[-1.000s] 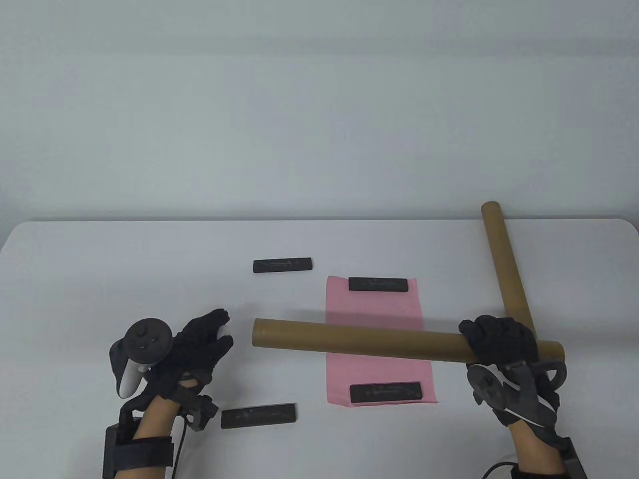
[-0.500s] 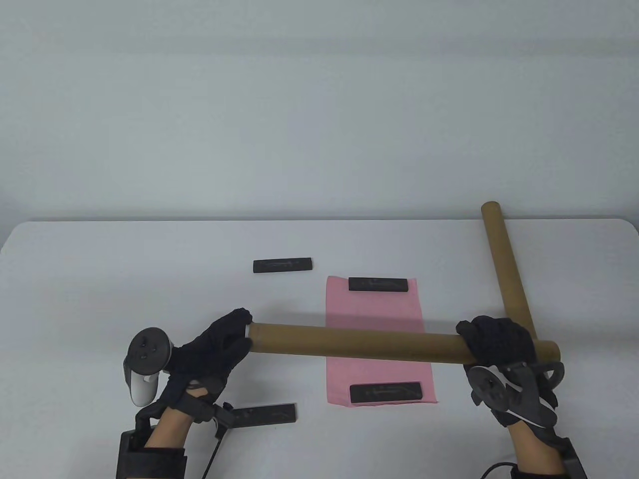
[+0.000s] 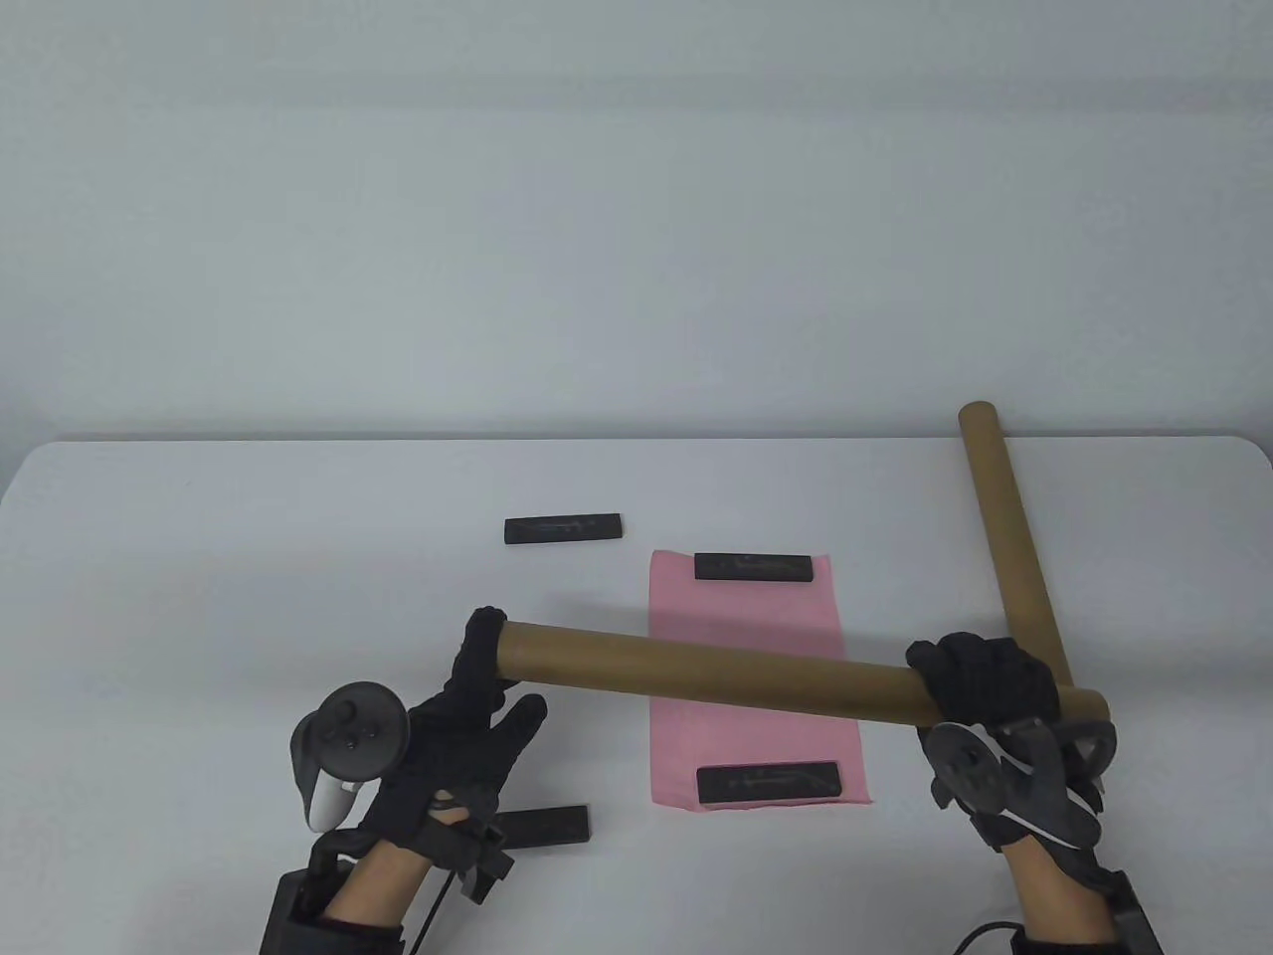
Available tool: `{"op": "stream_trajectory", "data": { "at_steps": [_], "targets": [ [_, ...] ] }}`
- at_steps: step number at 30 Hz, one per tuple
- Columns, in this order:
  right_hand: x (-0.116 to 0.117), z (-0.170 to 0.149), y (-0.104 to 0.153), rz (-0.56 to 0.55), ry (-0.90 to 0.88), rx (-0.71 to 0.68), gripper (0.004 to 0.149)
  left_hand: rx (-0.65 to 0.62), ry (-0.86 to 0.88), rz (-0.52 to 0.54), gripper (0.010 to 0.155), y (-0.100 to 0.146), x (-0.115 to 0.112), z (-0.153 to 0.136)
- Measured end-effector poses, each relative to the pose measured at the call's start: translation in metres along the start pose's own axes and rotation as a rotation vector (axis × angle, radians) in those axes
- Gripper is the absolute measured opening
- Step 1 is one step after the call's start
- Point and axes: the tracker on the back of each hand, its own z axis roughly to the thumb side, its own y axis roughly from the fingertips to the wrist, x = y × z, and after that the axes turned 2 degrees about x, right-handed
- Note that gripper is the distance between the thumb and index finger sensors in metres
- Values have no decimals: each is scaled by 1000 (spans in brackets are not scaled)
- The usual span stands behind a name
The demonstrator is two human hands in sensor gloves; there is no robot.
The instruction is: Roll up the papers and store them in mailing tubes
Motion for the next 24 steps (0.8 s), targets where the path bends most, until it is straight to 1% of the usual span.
{"op": "stream_trajectory", "data": {
  "at_steps": [1, 3, 4, 5, 7, 9, 10, 12, 13, 14, 15, 16, 18, 21, 23, 24],
  "targets": [
    [1, 1, 0, 9, -7, 0, 65, 2, -31, 4, 95, 0, 1, 0],
    [5, 1, -4, 78, -18, 18, 66, 11, -131, 16, 93, 1, 4, 0],
    [8, 0, -5, 115, -23, 41, 67, 7, -224, 24, 93, 1, 4, 0],
    [10, -2, -5, 131, -20, 55, 68, 5, -331, 24, 92, 2, 3, 1],
    [18, -11, -5, 209, -23, 106, 68, 3, -703, 6, 94, 2, 1, 1],
    [24, -19, -6, 264, -45, 151, 70, 5, -854, -24, 94, 0, -4, 0],
    [27, -23, -6, 289, -58, 179, 70, 32, -864, -38, 94, 0, -6, -2],
    [31, -28, -6, 336, -92, 242, 71, 52, -810, -65, 94, -1, -9, -5],
    [35, -31, -7, 386, -139, 279, 73, 61, -785, -82, 94, -2, -11, -6],
    [41, -32, -8, 457, -208, 314, 75, 57, -794, -85, 94, -2, -12, -7],
    [45, -32, -7, 486, -247, 344, 77, 46, -811, -80, 94, -2, -11, -6],
    [51, -32, -6, 515, -285, 417, 77, 31, -849, -70, 93, -2, -10, -5],
    [60, -34, -7, 562, -279, 464, 78, 19, -888, -55, 94, -2, -6, -3],
    [68, -33, -14, 609, -256, 530, 80, 9, -858, -56, 94, 1, -2, -3],
    [74, -30, -21, 660, -280, 541, 83, 2, -871, -70, 93, 2, -3, -3],
    [78, -29, -26, 683, -300, 570, 85, 3, -881, -76, 94, 2, -3, -4]
  ]
}}
